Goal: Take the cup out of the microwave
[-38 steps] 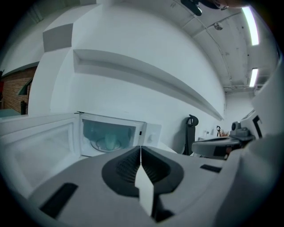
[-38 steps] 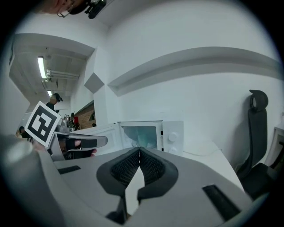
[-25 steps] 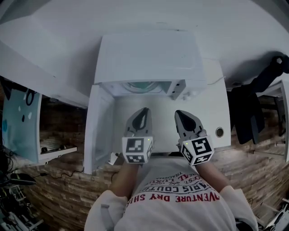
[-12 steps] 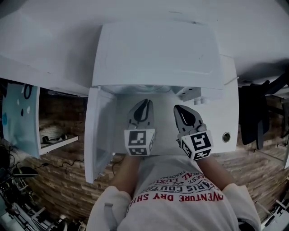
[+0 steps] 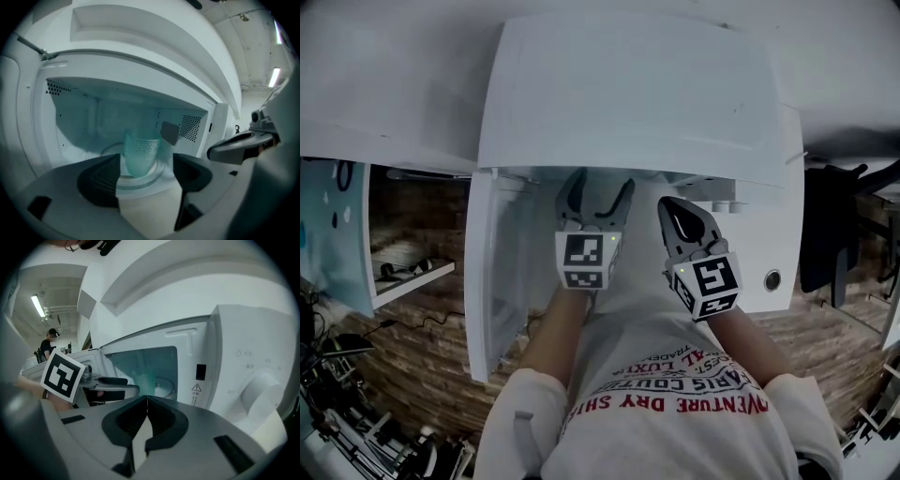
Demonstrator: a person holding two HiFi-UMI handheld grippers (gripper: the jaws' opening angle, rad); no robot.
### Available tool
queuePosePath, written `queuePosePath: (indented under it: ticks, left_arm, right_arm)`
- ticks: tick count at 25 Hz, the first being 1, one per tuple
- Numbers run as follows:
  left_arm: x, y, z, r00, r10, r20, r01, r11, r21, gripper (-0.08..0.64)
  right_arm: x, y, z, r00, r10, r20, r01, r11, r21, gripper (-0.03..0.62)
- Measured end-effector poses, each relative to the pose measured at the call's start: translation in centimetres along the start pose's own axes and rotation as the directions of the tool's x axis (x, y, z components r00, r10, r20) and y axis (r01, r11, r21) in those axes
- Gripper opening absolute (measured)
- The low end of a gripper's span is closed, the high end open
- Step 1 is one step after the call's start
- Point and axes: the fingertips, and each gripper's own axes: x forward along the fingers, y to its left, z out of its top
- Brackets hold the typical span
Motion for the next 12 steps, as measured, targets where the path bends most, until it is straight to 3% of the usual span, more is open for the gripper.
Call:
queuePosePath:
  ticks: [3,8,12]
  left_arm:
    - [1.3,0.5,0.9,0.999,0.010,0.046,-0.012,0.998,0.055,0.383]
    - [3.5,1.3,2.0,0.995,0.028,0.099,-0.039,0.993,0.110,0.402]
    - [4.9,1.2,2.0,0.996,0.013,0.092,-0.025,0.991,0.134,0.403]
  right_arm:
    - [0.2,0.2,-0.4,1.000,0.006,-0.014,-0.006,1.000,-0.002,0.012]
    - [0.4,0.0,-0.8,0.999,0.002,-0.035,-0.003,1.000,-0.005,0.012]
    - [0.5,-0.3,-0.8,0.999,-0.003,-0.040,0.003,1.000,-0.006,0.012]
